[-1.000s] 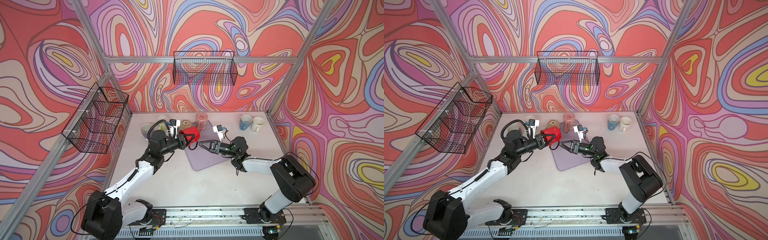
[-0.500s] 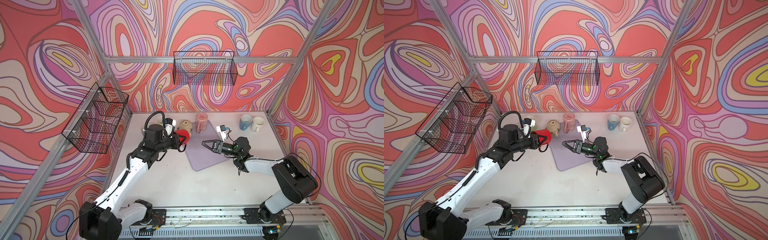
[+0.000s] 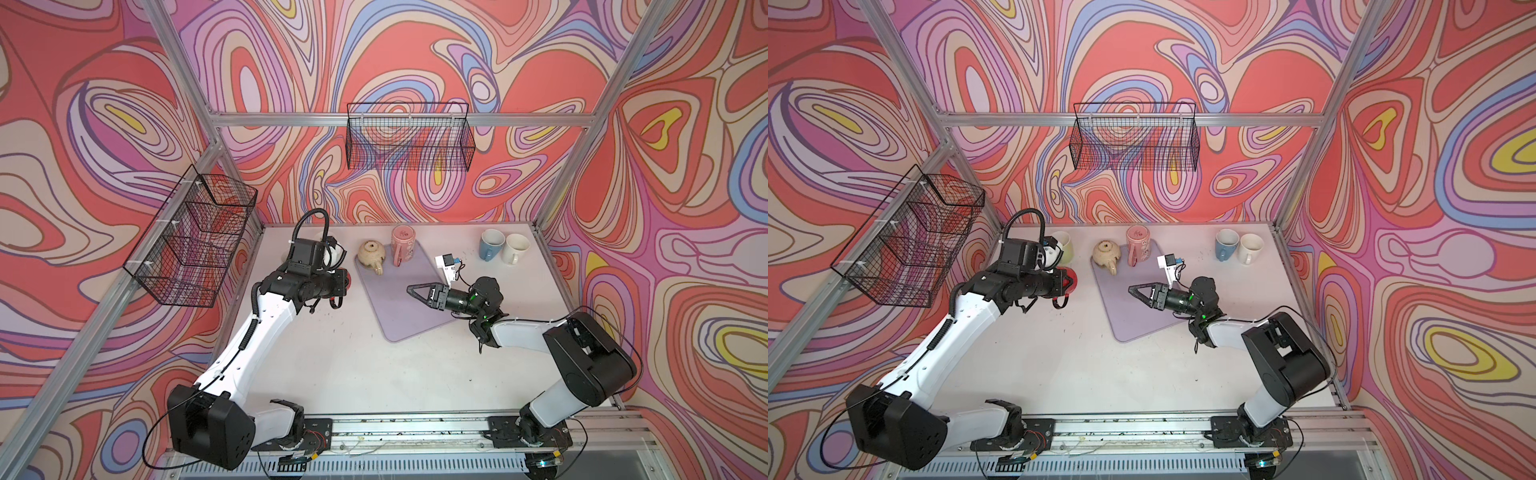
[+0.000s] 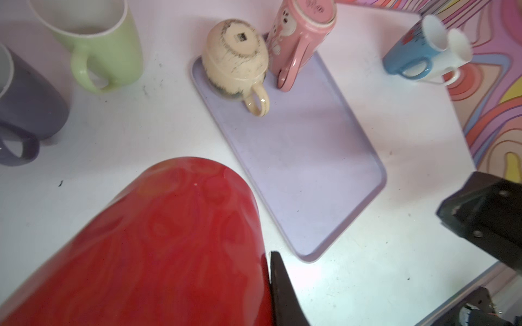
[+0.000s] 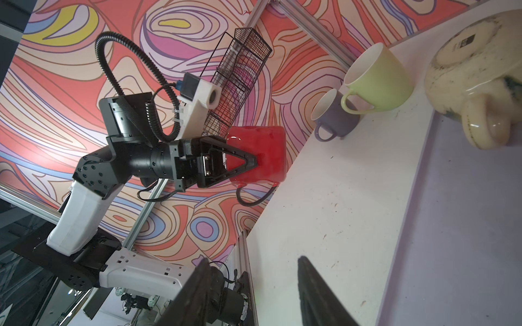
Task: Turn the mug right side up
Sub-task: 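Carry the red mug with the left gripper while the right gripper withdraws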
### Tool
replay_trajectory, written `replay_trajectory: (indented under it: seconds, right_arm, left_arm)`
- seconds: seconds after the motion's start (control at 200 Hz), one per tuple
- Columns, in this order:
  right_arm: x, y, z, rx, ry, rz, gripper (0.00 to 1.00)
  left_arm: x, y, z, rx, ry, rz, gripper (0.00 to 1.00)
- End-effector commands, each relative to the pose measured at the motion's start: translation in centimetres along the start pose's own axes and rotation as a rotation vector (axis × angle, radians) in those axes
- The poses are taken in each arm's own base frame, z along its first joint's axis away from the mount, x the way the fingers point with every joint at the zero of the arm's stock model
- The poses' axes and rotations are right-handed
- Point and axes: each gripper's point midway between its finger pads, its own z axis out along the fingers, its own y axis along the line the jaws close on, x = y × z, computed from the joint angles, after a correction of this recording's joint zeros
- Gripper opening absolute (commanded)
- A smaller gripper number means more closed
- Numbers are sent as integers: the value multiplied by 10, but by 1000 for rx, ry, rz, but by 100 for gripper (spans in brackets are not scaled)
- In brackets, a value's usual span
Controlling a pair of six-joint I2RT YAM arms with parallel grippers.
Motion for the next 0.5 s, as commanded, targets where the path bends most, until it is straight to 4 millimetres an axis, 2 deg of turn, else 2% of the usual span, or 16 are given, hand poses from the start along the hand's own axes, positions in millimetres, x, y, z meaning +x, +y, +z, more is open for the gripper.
replay_trajectory:
  seconds: [0.0,0.16,0.496]
  right_arm:
    - [-5,7,-6,-11,-27,-38,51]
    - [-3,6,-9,-11,-36,-29,50]
    - [3,5,-17,-8,-57,-22,50]
  left_arm:
    - [-3,22,-3,-110,20,44,0]
    - [-5,42,11,-155,63,26,0]
    - [-23,78,37,-290,154,64,0]
